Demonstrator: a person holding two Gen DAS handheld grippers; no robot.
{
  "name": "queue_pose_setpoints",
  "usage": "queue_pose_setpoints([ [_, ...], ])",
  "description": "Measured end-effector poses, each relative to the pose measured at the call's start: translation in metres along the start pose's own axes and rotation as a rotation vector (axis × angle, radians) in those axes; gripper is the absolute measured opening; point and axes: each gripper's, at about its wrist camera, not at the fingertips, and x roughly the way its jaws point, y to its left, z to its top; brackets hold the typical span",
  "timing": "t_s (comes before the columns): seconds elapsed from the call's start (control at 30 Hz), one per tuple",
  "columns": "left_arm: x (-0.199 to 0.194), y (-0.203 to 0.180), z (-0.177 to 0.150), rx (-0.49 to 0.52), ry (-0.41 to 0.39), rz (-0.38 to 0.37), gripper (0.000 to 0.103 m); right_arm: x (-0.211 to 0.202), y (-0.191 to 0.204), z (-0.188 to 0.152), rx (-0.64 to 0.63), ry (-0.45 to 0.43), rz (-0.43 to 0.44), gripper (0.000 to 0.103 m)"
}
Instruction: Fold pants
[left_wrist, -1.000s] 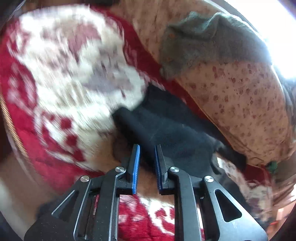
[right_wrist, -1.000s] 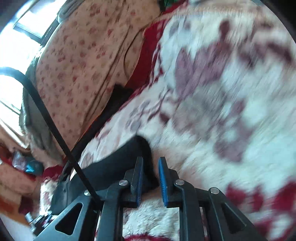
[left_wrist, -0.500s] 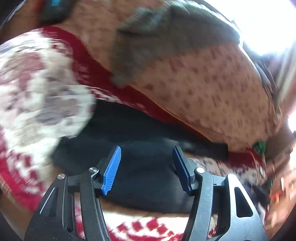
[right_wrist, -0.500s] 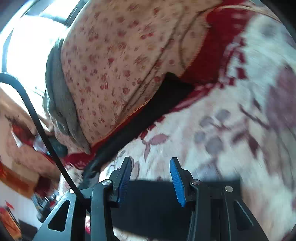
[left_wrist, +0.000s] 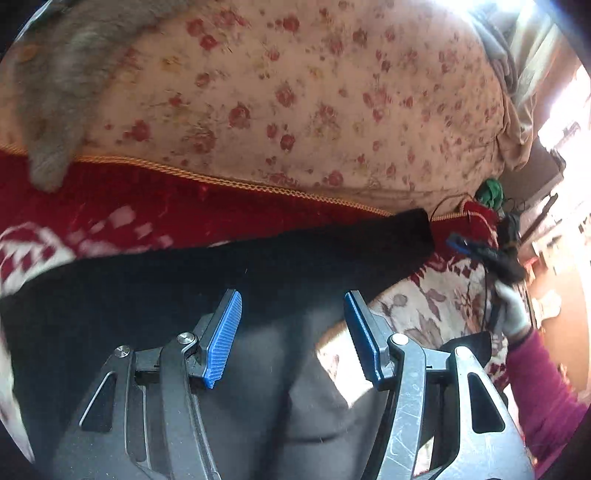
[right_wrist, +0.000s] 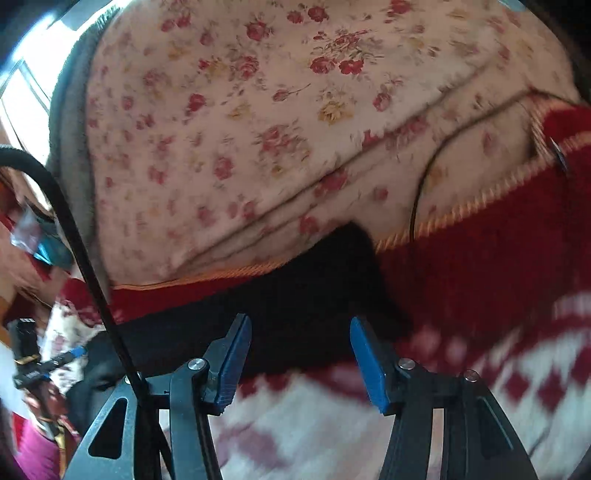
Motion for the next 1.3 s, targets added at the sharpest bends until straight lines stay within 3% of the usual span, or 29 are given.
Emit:
queue_pose_setpoints([
  [0.27,0.038,0.006,0.029,0.149,0.117,-0.008,0.057,0.041,-0.02,0.033,-0.034,0.031,-0.076,0.054],
  [0.6,0.079,0.004,0.048,0.251,0.213,-0.003,0.057,0.069,-0.024,0.042,-0.082,0.067,-0.082,0.054],
  [0.83,0.103,0.002,0.047,0.311,0.302,0.043,0.057,0.08,-0.033,0.057,-0.091,0.064,-0.061,0.054],
  [0.87,0.105,0.001,0.046,0.327,0.298,0.052,0.057,0.082,-0.036,0.058,-0.099,0.064,-0.058,0.05],
  [0.9,0.106,-0.001,0.044,0.349,0.282,0.07,0.057,0.082,-0.038,0.058,-0.115,0.06,-0.073,0.039],
  [0.93,0.108,-0.003,0.042,0.363,0.28,0.099,0.053,0.083,-0.038,0.057,-0.137,0.059,-0.108,0.034],
  [1.0,0.111,-0.006,0.041,0.388,0.276,0.159,0.038,0.082,-0.038,0.055,-0.162,0.056,-0.095,0.009],
  [1.03,0.11,-0.01,0.041,0.401,0.268,0.175,0.021,0.081,-0.038,0.055,-0.158,0.053,-0.082,0.009],
  [1.07,0.108,-0.012,0.04,0.409,0.263,0.182,0.012,0.078,-0.038,0.054,-0.16,0.046,-0.084,0.008],
  [1.2,0.102,-0.028,0.03,0.481,0.228,0.264,0.006,0.061,-0.031,0.051,-0.176,0.001,-0.057,0.007],
  [1.3,0.089,-0.038,0.025,0.486,0.176,0.275,0.005,0.035,-0.028,0.05,-0.162,-0.055,-0.014,0.007],
])
